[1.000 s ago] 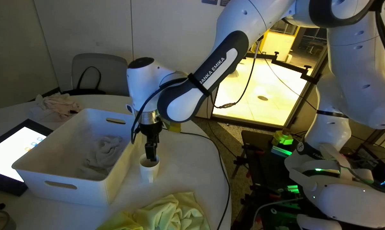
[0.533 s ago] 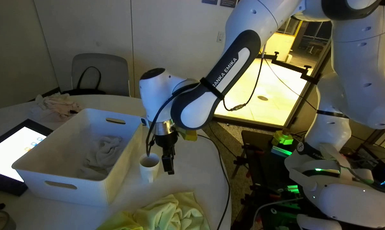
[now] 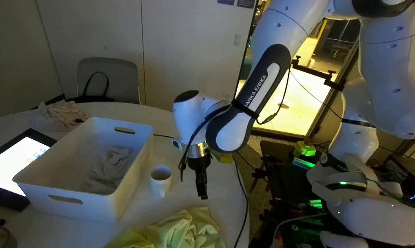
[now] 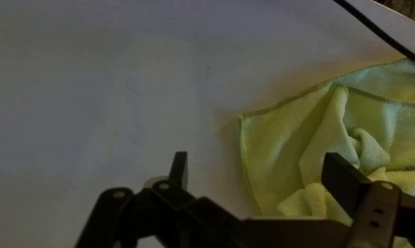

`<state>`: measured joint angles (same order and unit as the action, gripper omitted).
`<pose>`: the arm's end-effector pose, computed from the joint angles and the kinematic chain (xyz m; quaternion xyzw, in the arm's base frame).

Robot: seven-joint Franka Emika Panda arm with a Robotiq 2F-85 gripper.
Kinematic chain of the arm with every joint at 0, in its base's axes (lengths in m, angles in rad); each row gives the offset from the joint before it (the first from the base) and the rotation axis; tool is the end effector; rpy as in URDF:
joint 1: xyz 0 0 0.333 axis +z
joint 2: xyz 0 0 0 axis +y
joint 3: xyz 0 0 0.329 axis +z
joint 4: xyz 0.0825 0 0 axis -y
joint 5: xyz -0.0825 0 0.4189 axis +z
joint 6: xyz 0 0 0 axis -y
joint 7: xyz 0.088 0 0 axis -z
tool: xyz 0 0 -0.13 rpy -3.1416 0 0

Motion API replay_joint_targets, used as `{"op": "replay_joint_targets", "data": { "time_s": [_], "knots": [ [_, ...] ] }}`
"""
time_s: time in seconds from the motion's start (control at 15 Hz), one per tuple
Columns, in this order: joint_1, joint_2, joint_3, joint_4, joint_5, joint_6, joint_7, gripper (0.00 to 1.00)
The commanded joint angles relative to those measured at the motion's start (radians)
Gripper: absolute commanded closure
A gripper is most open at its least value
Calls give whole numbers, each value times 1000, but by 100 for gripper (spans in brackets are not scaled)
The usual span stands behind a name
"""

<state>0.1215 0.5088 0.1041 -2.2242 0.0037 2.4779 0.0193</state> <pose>0.5128 0.1237 0.0820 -0.9869 -0.0972 0.1282 0.0113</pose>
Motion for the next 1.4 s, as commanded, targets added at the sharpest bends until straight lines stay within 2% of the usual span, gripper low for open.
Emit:
{"op": "replay_joint_targets", "data": {
  "time_s": [0.0,0.27,0.47,0.67,1.33],
  "knots": [
    [-40,-33,56,-98,91,117,-47,0],
    [-84,-14,150,-124,223,188,-103,0],
    [-81,23,194,-120,292,260,-100,0],
    [-60,67,202,-108,298,329,-74,0],
    [-36,173,183,-96,257,424,-31,0]
  ]
}}
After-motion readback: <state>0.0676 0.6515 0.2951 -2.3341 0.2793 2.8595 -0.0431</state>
